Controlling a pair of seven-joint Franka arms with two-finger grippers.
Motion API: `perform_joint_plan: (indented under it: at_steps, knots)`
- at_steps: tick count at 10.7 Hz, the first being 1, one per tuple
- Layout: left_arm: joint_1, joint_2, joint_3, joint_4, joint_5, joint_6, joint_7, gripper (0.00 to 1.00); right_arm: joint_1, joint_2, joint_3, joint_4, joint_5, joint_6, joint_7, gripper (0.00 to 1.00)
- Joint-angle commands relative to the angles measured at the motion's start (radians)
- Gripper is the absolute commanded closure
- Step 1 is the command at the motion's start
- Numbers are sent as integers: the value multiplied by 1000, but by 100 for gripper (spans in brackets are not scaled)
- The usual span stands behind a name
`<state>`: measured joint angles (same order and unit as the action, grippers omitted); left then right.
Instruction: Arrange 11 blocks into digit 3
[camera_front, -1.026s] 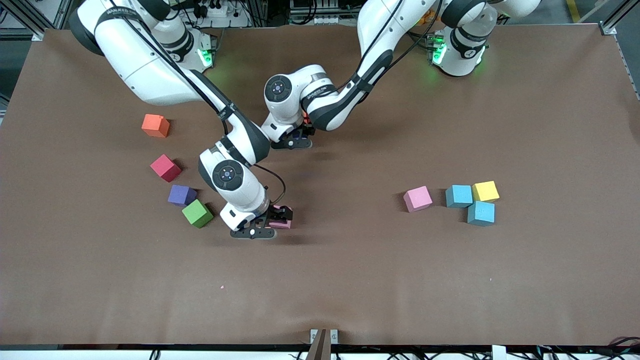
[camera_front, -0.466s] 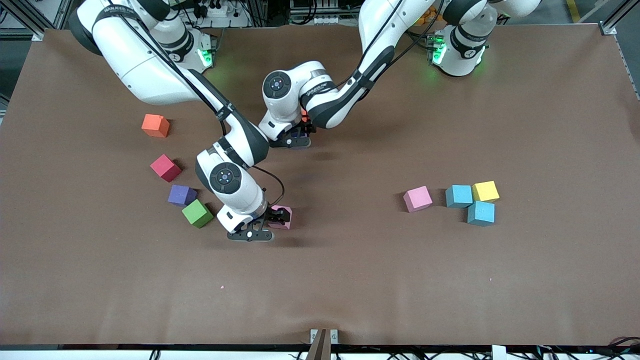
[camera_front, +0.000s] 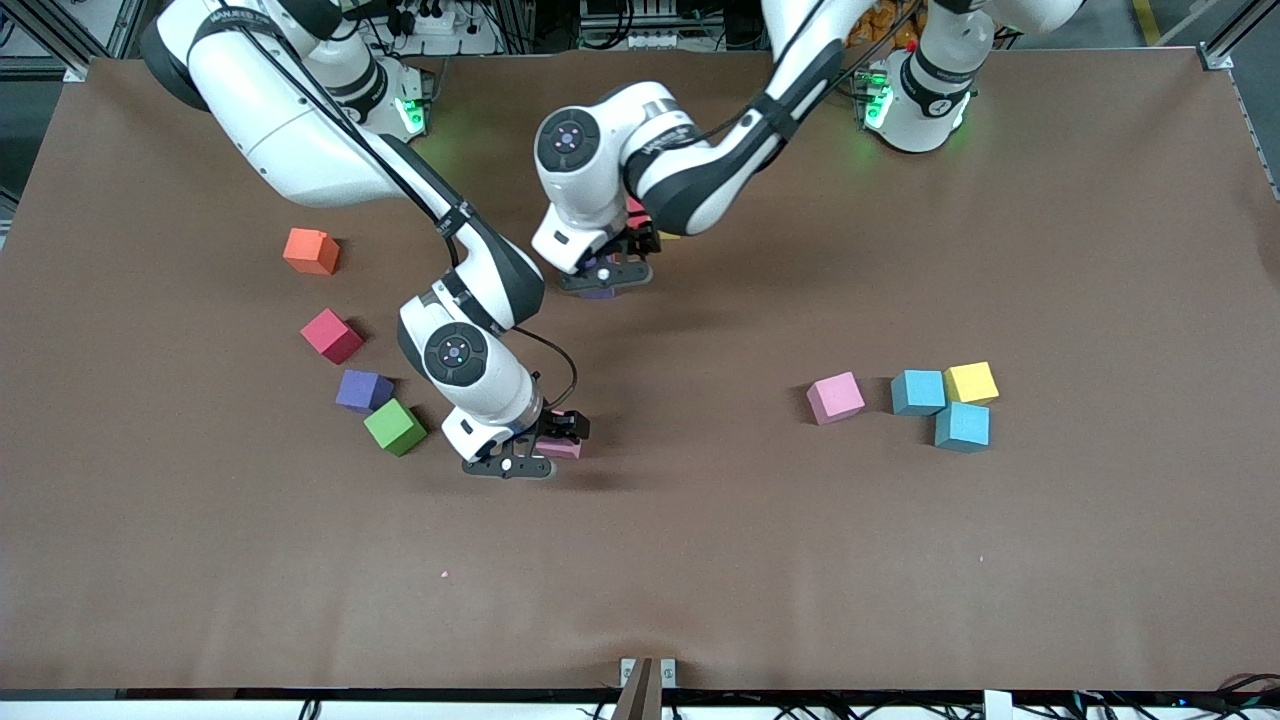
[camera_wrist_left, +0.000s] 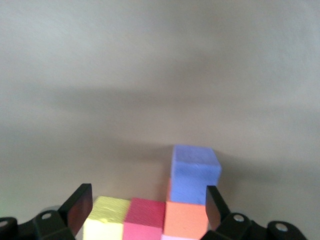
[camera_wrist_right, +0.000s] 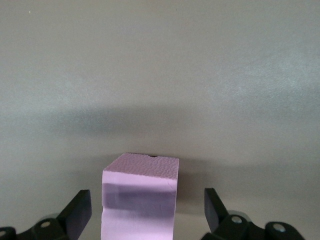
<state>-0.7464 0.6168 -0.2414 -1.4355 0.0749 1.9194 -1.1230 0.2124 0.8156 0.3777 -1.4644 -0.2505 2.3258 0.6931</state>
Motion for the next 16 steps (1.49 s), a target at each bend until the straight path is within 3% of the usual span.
perform_joint_plan:
  at_steps: [1, 5, 7, 10, 13, 14, 15, 16]
  knots:
    - [109, -110, -1, -129, -15, 3, 23, 0, 15, 7, 4, -2, 13, 0, 26, 0]
    - [347, -160, -1, -194, -9, 4, 308, 0, 31, 22, -2, -5, -26, 7, 39, 0]
    - [406, -141, 7, -198, -7, 23, 310, 0, 24, 46, -9, -5, -36, 76, 22, 0]
    - [514, -161, 7, -331, 17, 208, 304, 0, 35, 47, -25, -7, -47, 72, 31, 0]
    - [574, -170, 5, -446, 112, 334, 298, 0, 38, 47, -25, -2, -32, 76, 98, 42]
    - [584, -166, 5, -463, 117, 367, 298, 0, 41, 43, -25, -1, -32, 70, 124, 60]
    - [582, -155, 5, -468, 118, 386, 298, 0, 39, 34, -23, -2, -32, 50, 126, 71]
    - [584, -143, 5, -470, 118, 392, 298, 0, 39, 13, -16, 2, -39, -26, 126, 73]
